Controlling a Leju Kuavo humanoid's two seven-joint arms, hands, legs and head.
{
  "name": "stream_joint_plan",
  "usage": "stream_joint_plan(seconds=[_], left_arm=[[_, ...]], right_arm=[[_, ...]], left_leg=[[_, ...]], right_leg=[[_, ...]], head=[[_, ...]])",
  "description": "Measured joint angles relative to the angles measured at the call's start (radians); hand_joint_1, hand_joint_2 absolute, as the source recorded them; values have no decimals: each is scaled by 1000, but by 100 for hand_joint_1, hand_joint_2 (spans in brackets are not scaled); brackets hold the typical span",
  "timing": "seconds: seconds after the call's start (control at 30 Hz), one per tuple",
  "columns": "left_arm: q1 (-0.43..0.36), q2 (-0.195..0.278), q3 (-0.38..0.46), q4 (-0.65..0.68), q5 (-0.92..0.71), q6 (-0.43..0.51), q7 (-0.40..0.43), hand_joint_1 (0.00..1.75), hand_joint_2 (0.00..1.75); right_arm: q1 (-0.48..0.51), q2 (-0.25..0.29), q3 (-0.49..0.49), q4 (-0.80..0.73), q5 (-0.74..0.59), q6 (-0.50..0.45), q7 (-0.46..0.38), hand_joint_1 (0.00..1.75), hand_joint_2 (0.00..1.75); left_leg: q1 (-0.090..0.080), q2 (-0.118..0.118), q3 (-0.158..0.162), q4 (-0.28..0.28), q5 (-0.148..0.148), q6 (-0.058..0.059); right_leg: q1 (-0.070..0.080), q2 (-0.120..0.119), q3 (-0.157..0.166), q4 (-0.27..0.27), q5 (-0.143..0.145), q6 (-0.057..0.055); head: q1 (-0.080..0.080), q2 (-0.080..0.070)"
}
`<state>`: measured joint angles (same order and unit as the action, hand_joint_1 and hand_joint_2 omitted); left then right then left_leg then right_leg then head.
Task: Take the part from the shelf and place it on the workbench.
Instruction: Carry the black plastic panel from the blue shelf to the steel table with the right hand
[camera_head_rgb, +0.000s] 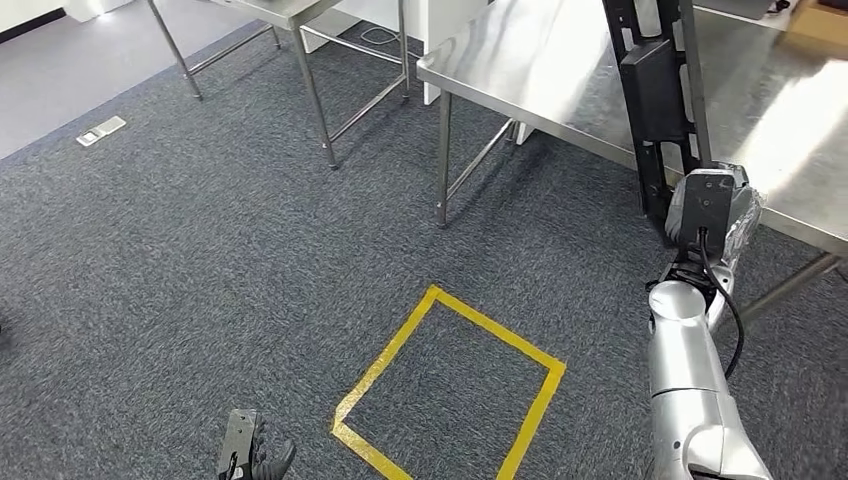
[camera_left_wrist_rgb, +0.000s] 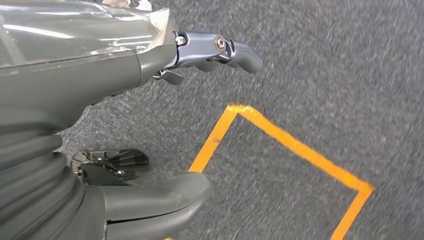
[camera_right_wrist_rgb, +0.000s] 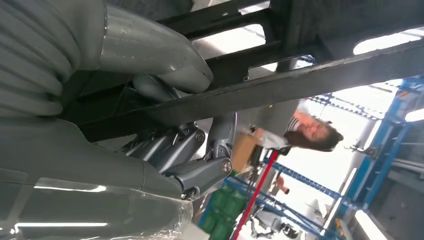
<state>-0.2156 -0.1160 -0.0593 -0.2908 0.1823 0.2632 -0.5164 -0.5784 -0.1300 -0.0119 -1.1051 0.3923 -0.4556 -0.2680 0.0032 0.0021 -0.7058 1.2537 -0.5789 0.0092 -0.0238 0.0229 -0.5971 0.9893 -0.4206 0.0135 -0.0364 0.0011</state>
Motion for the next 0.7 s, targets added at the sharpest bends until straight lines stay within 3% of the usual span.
stream_joint_plan(seconds=[0.03, 0.07, 0.13, 0.2, 0.3, 0.37, 0.4, 0.47, 0.53, 0.57, 0.6, 0.67, 0.7], left_arm=[[2, 0, 0, 0, 1, 0, 0, 0, 175], [3, 0, 1, 0, 2, 0, 0, 0, 175], [3, 1, 2, 0, 2, 0, -2, 0, 175], [2, 3, 4, 0, 3, 0, -5, 0, 175], [3, 3, 6, 0, 6, 0, -7, 0, 175], [3, 2, 6, 0, 8, 0, -8, 0, 175], [4, 2, 7, 0, 9, -1, -8, 0, 175], [9, 2, 9, 0, 11, -2, -9, 0, 175], [15, 2, 12, 0, 12, -3, -10, 0, 175], [17, 1, 14, 0, 13, -3, -10, 0, 175], [18, 1, 16, 0, 12, -3, -11, 0, 175], [18, 0, 17, 0, 7, -3, -13, 0, 175], [17, 0, 17, 0, 5, -3, -13, 0, 175]], right_arm=[[0, 0, 3, 6, 2, 0, 0, 175, 175], [0, 0, 5, 12, 5, -1, 0, 175, 175], [-3, 0, 9, 21, 14, -8, -1, 175, 175], [-8, 0, 13, 28, 27, -24, -3, 175, 175], [-15, -3, 15, 35, 46, -42, -4, 175, 175], [-16, -5, 16, 37, 55, -45, -4, 175, 175], [-17, -5, 17, 38, 58, -46, -4, 175, 175], [-20, -5, 20, 39, 61, -46, -3, 175, 175], [-17, -2, 23, 43, 65, -46, -1, 175, 175], [-15, -1, 24, 44, 68, -46, 1, 175, 175], [-15, -1, 25, 45, 72, -46, 2, 175, 175], [-15, 0, 26, 44, 78, -46, 2, 175, 175], [-15, 0, 26, 42, 79, -46, 2, 175, 175]], left_leg=[[0, -2, -14, 27, -1, 0], [1, -3, -9, 13, 18, 2], [1, -13, 53, -110, 87, 9], [0, -29, 110, -222, 126, 15], [-4, -29, 119, -250, 133, 26], [-1, -21, 119, -261, 144, 42], [1, -17, 119, -266, 150, 49], [0, -10, 115, -270, 155, 56], [-1, -2, 112, -270, 156, 56], [-1, 2, 112, -269, 156, 56], [-1, 6, 112, -268, 156, 55], [-3, 11, 111, -264, 154, 50], [-5, 12, 109, -261, 154, 46]], right_leg=[[1, 13, -1, 0, 1, -1], [1, 24, -2, 0, 2, -2], [1, 41, -1, 1, 4, 0], [4, 54, -5, 4, 7, 5], [3, 67, -13, 0, 14, 18], [4, 49, -27, 18, 2, 23], [5, 31, -47, 57, -19, 21], [5, -4, -108, 193, -82, 15], [4, -12, -150, 298, -118, 19], [4, -13, -143, 294, -113, 25], [3, -15, -114, 245, -94, 34], [5, -27, -28, 93, -46, 44], [6, -30, 3, 37, -31, 43]], head=[[0, 0], [-1, 0], [-2, 0], [-3, 0], [-2, 0], [1, 0], [6, 0], [15, 0], [17, 0], [18, 0], [18, 0], [19, 0], [19, 0]])
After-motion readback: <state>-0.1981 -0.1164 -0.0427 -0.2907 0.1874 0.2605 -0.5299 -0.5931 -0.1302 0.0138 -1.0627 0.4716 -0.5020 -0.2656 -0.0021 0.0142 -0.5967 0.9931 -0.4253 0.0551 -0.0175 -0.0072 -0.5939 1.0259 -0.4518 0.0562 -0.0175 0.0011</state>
